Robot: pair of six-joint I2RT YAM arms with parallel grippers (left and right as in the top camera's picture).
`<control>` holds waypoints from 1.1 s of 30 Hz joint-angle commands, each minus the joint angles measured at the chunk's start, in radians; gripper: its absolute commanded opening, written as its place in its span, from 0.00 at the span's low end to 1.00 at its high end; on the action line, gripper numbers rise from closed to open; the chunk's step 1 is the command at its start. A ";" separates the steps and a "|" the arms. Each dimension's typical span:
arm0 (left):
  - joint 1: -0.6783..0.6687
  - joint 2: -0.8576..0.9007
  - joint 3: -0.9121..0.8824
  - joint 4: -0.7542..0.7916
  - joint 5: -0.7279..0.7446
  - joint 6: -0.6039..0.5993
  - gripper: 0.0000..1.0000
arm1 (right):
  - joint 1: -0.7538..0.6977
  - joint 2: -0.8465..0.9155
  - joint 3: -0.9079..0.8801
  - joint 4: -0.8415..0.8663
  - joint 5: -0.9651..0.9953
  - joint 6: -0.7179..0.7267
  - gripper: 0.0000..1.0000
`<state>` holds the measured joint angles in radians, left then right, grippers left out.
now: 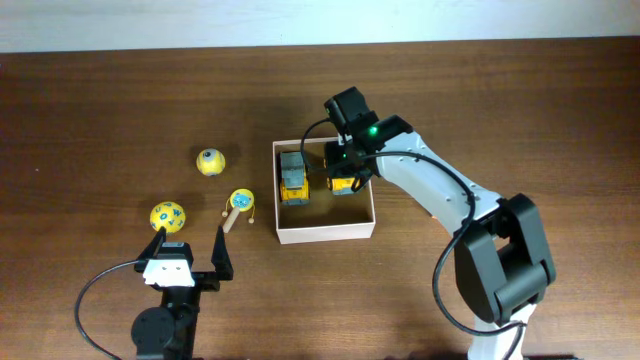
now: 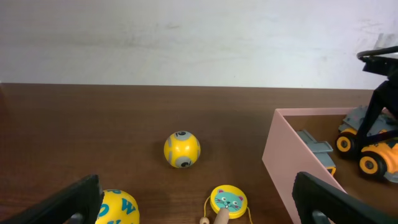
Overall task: Pack container
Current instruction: 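Lift the truck with the right gripper and carry it over the box, then lower the truck into the box beside the first truck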
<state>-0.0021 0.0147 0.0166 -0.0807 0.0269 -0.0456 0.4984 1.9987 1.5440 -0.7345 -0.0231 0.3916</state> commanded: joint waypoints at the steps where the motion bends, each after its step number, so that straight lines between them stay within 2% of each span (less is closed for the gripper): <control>1: 0.005 -0.007 -0.007 0.002 0.014 0.016 0.99 | 0.006 0.004 -0.005 0.008 0.018 0.010 0.45; 21: 0.005 -0.007 -0.007 0.002 0.014 0.016 0.99 | 0.006 0.004 -0.005 0.010 0.062 0.036 0.46; 24: 0.005 -0.007 -0.007 0.002 0.014 0.016 0.99 | 0.005 0.004 -0.005 0.010 0.061 0.036 0.58; 33: 0.005 -0.007 -0.007 0.002 0.014 0.016 0.99 | 0.006 0.003 -0.005 0.011 0.057 0.035 0.60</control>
<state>-0.0021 0.0147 0.0166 -0.0807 0.0273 -0.0456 0.4984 1.9995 1.5440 -0.7273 0.0181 0.4202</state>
